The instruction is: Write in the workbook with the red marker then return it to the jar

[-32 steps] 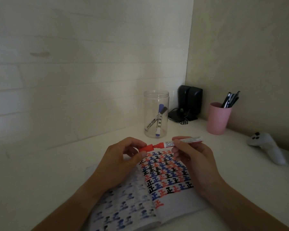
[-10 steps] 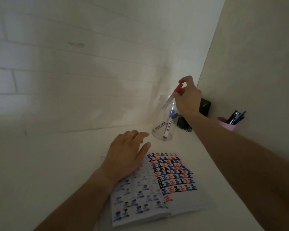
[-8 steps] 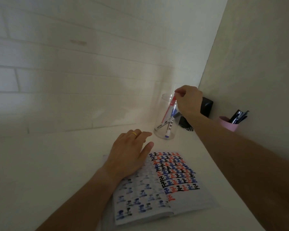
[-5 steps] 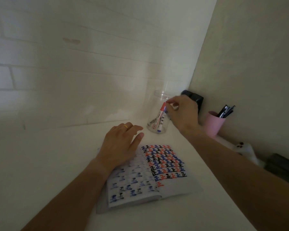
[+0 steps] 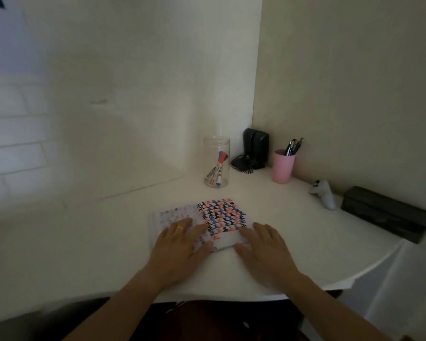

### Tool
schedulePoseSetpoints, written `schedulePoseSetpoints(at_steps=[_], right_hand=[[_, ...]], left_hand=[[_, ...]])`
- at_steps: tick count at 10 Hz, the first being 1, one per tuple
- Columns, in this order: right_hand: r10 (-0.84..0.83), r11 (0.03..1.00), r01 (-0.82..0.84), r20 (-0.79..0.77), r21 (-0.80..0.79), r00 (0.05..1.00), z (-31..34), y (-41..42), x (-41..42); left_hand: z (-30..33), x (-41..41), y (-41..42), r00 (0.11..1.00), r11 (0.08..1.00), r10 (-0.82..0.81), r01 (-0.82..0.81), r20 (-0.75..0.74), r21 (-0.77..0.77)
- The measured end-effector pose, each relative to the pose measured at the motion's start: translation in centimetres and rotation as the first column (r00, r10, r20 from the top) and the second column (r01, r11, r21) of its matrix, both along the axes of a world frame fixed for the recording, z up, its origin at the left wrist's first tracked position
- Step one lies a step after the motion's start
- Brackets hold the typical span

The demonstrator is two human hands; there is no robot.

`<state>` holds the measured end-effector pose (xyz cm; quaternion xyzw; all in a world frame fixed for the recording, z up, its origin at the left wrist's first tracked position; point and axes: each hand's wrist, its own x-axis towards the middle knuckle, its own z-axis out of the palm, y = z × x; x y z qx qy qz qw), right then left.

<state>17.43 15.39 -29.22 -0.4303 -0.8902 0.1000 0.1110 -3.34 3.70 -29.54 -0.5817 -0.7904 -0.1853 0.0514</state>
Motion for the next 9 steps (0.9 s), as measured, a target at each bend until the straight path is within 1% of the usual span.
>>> schedulePoseSetpoints(at_steps=[1,2,3,5,6,7,8,9], right_hand=[[-0.013,0.994,0.015,-0.021,0.105,1.000,-1.1,-0.1,-0.1],[-0.013,0.992,0.020,-0.057,0.124,0.998,-1.1,0.0,-0.2],[-0.021,0.993,0.031,-0.079,0.118,0.997,-1.0,0.1,-0.3],[-0.020,0.991,0.032,-0.095,0.129,0.995,-0.9,0.0,-0.4],[0.026,0.991,0.017,-0.313,0.132,0.949,0.5,-1.0,0.1],[0.152,0.984,-0.035,-0.715,0.175,0.683,3.5,-4.5,1.2],[0.129,0.987,-0.128,-0.952,0.097,0.277,8.4,-9.9,3.6],[0.155,0.942,-0.280,-0.979,0.187,-0.134,13.6,-13.1,7.8]], left_hand=[[-0.9,0.8,-0.4,0.999,0.998,0.032,-0.032,-0.009,0.049],[-0.6,0.9,-0.5,0.998,0.994,0.064,-0.063,-0.005,0.089],[-0.5,0.9,-0.3,0.995,0.991,0.093,-0.089,-0.034,0.104],[-0.2,1.0,-0.4,0.996,0.991,0.083,-0.081,-0.011,0.107],[-0.1,1.0,-0.3,0.996,0.990,0.088,-0.088,-0.002,0.107],[-0.1,0.9,-0.2,0.996,0.988,0.091,-0.091,0.000,0.124],[0.1,0.9,-0.2,0.995,0.988,0.095,-0.092,-0.018,0.124],[0.1,1.0,-0.3,0.996,0.989,0.087,-0.085,-0.019,0.121]])
